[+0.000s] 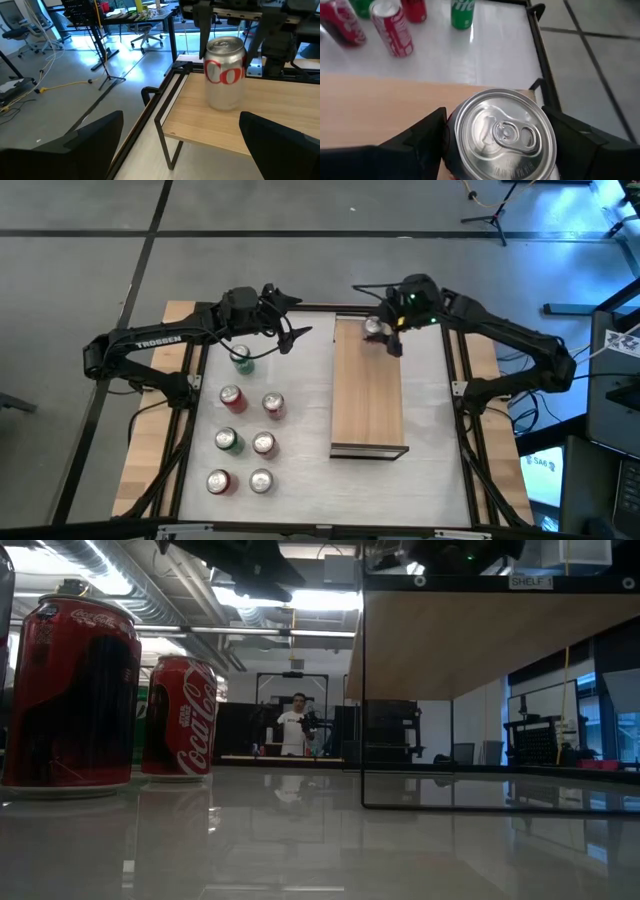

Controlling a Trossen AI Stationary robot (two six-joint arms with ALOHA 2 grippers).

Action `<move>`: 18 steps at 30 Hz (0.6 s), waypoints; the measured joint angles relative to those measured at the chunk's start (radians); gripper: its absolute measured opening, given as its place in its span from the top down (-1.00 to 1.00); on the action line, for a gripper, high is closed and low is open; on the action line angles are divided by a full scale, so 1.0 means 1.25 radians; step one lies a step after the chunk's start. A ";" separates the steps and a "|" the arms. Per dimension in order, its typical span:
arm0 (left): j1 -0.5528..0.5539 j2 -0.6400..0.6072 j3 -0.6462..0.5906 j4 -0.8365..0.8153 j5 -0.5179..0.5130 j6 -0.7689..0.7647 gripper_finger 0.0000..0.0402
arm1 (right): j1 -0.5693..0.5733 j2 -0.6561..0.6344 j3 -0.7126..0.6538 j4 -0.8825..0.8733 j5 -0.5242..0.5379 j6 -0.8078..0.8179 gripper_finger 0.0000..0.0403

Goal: Place canned beverage on shelf
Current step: Put the top silver soda can on the shelf

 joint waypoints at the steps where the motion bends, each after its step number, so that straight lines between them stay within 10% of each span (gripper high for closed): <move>1: 0.000 0.000 0.000 0.000 0.000 0.000 -0.94 | -0.010 -0.006 0.000 -0.005 -0.008 -0.025 -0.41; 18: 0.000 0.000 0.000 0.004 0.000 0.000 -0.94 | -0.202 -0.019 0.000 -0.115 -0.249 -0.244 -0.40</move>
